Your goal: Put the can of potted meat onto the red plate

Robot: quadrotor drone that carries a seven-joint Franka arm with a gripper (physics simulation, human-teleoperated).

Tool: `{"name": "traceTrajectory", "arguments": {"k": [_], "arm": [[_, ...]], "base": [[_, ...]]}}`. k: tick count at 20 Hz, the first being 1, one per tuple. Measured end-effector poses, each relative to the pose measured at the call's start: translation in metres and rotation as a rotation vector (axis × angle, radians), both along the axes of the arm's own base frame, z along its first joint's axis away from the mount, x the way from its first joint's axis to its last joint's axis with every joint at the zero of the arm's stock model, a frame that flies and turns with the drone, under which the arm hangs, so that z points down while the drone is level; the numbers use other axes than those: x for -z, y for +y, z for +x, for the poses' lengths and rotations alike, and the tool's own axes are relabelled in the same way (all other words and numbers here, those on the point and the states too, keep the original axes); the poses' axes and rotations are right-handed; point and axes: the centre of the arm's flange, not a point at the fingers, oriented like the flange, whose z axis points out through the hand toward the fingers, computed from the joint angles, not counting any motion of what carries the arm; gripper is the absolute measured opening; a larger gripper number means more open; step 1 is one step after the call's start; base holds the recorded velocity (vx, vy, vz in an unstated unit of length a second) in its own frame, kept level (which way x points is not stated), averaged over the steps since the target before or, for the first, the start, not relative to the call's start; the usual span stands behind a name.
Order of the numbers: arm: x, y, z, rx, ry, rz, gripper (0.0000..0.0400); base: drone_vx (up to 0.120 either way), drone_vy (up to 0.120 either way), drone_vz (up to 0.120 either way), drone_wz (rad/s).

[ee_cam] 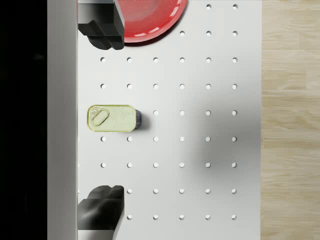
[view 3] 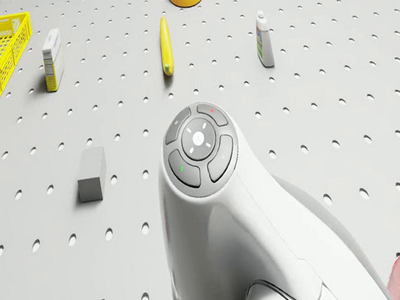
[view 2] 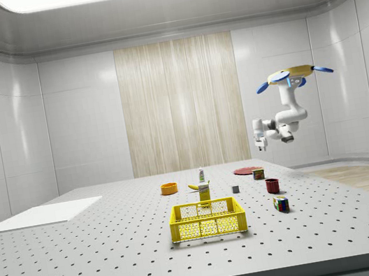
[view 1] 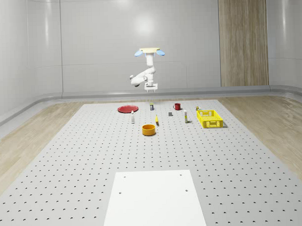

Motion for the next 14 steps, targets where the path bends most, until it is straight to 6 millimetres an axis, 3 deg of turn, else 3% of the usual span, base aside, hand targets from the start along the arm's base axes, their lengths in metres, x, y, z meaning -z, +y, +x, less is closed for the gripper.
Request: {"name": "traceTrajectory", "arguments": {"k": [3,9,14], "arm": [[0.0,-0.0002,0.0,0.0,0.0,-0.002,0.04],[0.0,-0.0003,0.0,0.0,0.0,-0.003,0.04],[0.0,-0.0004,0.0,0.0,0.0,-0.004,0.04]], "base": [[0.12,0.053,-0.027,0.0],[0.0,0.0,-0.12,0.0],[0.096,0.0,-0.12,0.0]]}}
